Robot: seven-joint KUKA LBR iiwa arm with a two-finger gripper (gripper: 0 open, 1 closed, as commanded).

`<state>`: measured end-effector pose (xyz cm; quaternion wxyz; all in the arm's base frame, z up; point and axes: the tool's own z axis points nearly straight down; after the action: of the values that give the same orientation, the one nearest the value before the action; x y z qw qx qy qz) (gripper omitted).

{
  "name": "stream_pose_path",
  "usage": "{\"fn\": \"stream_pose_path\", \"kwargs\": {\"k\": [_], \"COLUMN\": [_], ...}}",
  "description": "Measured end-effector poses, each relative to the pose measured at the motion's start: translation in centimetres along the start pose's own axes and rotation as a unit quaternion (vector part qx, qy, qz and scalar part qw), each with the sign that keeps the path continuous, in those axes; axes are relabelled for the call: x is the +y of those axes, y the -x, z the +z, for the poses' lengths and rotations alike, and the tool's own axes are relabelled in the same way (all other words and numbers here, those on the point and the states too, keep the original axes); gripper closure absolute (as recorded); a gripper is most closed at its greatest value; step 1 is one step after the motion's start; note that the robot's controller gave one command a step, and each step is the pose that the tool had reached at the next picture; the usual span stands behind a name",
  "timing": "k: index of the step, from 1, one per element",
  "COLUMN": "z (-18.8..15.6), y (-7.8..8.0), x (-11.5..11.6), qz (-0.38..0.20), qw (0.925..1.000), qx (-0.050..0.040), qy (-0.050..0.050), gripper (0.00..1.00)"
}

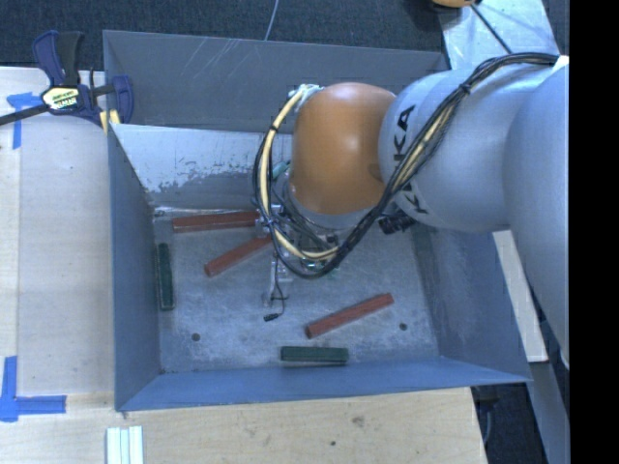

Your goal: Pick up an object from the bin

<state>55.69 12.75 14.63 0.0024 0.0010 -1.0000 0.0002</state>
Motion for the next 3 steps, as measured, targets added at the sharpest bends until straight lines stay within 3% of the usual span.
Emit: {"fn": "stream_pose_path", "kwargs": {"k": [1,2,3], "z": [2.7,7.4,7.4], "y": [2.8,5.1,5.1], "x": [-0.1,-0.5,-0.5], "qz": [-0.019,-0.038,-0.038], "qw": [0.9998,0.9992,0.9992], "qx": [-0.0109,-0.0071,-0.0072], "qy": [0.002,0.001,0.001], "gripper": [0.00,1.00,1.00]}}
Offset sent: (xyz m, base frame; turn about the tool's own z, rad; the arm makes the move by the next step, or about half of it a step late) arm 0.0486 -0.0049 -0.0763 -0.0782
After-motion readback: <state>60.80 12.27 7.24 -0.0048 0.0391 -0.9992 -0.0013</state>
